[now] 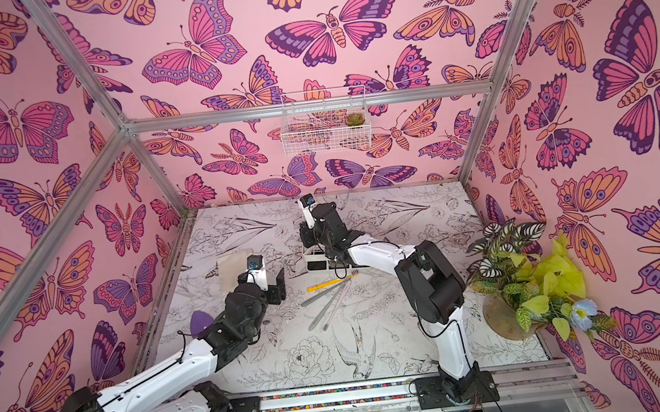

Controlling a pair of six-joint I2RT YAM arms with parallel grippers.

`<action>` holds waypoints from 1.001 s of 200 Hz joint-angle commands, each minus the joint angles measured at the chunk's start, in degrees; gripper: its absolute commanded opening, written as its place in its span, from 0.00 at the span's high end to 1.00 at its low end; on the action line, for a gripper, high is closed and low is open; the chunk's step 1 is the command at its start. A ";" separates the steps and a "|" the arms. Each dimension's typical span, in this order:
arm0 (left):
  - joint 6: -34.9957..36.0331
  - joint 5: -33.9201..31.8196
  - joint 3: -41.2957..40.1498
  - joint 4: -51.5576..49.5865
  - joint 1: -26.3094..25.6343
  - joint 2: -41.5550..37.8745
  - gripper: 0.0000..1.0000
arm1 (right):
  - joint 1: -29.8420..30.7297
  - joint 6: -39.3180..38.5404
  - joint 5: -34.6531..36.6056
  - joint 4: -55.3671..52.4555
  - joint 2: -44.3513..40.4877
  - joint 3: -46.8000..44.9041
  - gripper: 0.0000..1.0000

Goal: Place the toothbrush into the toothbrush holder
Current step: Place the toothbrush in the toothbrush holder.

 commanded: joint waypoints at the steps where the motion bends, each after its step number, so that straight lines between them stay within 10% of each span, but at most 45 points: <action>1: 0.55 0.31 0.04 0.22 0.35 0.13 0.24 | -0.13 -0.87 2.56 0.20 1.52 -0.27 1.00; 140: 0.69 1.26 0.24 0.44 0.35 1.38 0.23 | -0.13 -0.45 5.17 2.60 3.68 -1.79 1.00; 166: 0.67 1.30 0.16 0.43 0.34 0.99 0.22 | -0.13 -0.07 5.16 3.51 3.17 -2.88 0.68; 200: 0.71 1.66 0.06 0.42 0.35 0.53 0.21 | -0.13 0.57 8.05 6.37 0.51 -6.53 0.54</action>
